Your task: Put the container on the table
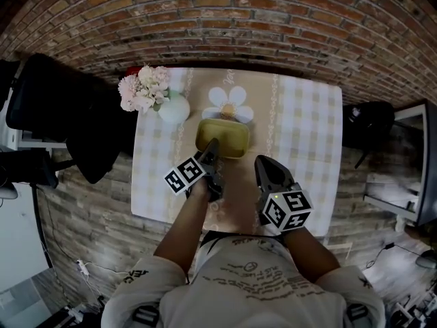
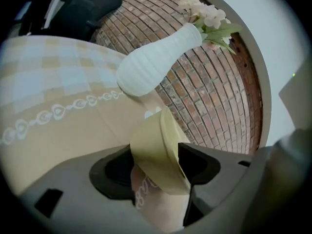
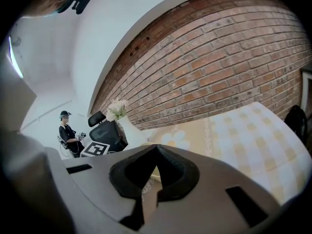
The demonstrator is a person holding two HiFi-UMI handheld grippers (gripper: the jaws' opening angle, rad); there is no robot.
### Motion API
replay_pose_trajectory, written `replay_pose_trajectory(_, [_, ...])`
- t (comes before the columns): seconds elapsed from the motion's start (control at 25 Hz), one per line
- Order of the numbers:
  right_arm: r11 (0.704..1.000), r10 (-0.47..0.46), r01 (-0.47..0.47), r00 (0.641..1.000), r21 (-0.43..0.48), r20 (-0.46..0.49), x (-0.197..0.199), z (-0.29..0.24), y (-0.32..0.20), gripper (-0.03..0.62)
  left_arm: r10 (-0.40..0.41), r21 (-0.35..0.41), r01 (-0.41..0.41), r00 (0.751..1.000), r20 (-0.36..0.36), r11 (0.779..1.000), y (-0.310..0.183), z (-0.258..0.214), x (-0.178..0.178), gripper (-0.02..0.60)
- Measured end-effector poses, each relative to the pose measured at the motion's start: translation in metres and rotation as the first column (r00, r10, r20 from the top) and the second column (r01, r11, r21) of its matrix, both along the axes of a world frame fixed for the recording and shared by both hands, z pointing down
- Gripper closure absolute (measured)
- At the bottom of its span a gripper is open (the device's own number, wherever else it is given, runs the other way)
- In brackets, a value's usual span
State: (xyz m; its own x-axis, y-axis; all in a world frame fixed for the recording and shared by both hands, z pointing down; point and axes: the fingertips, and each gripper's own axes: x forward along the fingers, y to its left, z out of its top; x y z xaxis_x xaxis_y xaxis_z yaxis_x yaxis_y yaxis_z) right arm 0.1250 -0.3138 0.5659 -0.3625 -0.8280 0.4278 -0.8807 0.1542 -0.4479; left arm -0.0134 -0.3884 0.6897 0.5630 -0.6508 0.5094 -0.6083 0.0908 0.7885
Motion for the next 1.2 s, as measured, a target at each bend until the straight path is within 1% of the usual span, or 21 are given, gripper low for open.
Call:
replay_pose_trajectory(0.08, [1.0, 0.005, -0.005, 1.0, 0.002, 0.001, 0.002, -0.001, 0.0, 0.592, 0.014, 0.0, -0.014, 0.996, 0.084, 1.0, 0.0, 0.002, -0.005, 0.301])
replay_pose_trajectory(0.16, [1.0, 0.01, -0.01, 1.0, 0.003, 0.003, 0.004, -0.003, 0.0, 0.592, 0.02, -0.01, -0.019, 0.987, 0.162, 1.0, 0.0, 0.006, -0.01, 0.283])
replay_pose_trajectory(0.24, [1.0, 0.012, -0.012, 1.0, 0.004, 0.004, 0.005, -0.003, 0.001, 0.592, 0.02, -0.02, -0.016, 0.974, 0.224, 1.0, 0.0, 0.008, -0.017, 0.273])
replay_pose_trajectory(0.28, [1.0, 0.013, -0.013, 1.0, 0.004, 0.004, 0.005, -0.004, 0.001, 0.592, 0.021, -0.024, -0.016, 0.97, 0.242, 1.0, 0.0, 0.009, -0.019, 0.272])
replay_pose_trajectory(0.4, [1.0, 0.013, -0.013, 1.0, 0.008, 0.006, 0.005, -0.006, 0.001, 0.591, 0.038, -0.026, -0.033, 0.969, 0.246, 0.999, 0.001, 0.007, -0.017, 0.272])
replay_pose_trajectory(0.52, [1.0, 0.012, -0.012, 1.0, 0.01, 0.009, 0.004, -0.008, 0.001, 0.592, 0.042, 0.003, -0.044, 0.97, 0.238, 0.999, 0.004, -0.005, -0.016, 0.272])
replay_pose_trajectory(0.68, [1.0, 0.011, -0.011, 1.0, 0.016, 0.013, 0.001, -0.012, 0.004, 0.592, 0.039, 0.036, -0.05, 0.965, 0.258, 0.998, 0.014, -0.021, -0.022, 0.275])
replay_pose_trajectory(0.8, [1.0, 0.009, -0.009, 1.0, 0.021, 0.013, -0.002, -0.016, 0.004, 0.592, 0.056, 0.072, -0.079, 0.96, 0.275, 0.994, 0.023, -0.035, -0.023, 0.328])
replay_pose_trajectory(0.88, [1.0, 0.003, -0.003, 1.0, 0.028, 0.012, -0.006, -0.02, 0.005, 0.592, 0.071, 0.111, -0.106, 0.956, 0.283, 0.988, 0.027, -0.047, -0.023, 0.473])
replay_pose_trajectory(0.92, [1.0, -0.002, 0.001, 1.0, 0.031, 0.01, -0.009, -0.022, 0.005, 0.592, 0.081, 0.13, -0.123, 0.955, 0.287, 0.984, 0.029, -0.053, -0.023, 0.56])
replay_pose_trajectory(0.96, [0.999, -0.005, 0.005, 1.0, 0.036, 0.007, -0.011, -0.024, 0.006, 0.592, 0.095, 0.152, -0.144, 0.952, 0.292, 0.978, 0.031, -0.059, -0.022, 0.574])
replay_pose_trajectory(1.0, [0.999, -0.006, 0.006, 1.0, 0.04, 0.004, -0.013, -0.026, 0.007, 0.592, 0.111, 0.178, -0.171, 0.946, 0.303, 0.969, 0.032, -0.066, -0.021, 0.575])
replay_pose_trajectory(1.08, [0.999, -0.007, 0.007, 1.0, 0.05, 0.002, -0.017, -0.03, 0.007, 0.592, 0.137, 0.238, -0.23, 0.926, 0.351, 0.944, 0.033, -0.083, -0.019, 0.575])
replay_pose_trajectory(1.2, [0.997, -0.009, 0.009, 1.0, 0.07, -0.004, -0.022, -0.039, 0.007, 0.592, 0.147, 0.324, -0.312, 0.884, 0.444, 0.893, 0.035, -0.112, -0.017, 0.575])
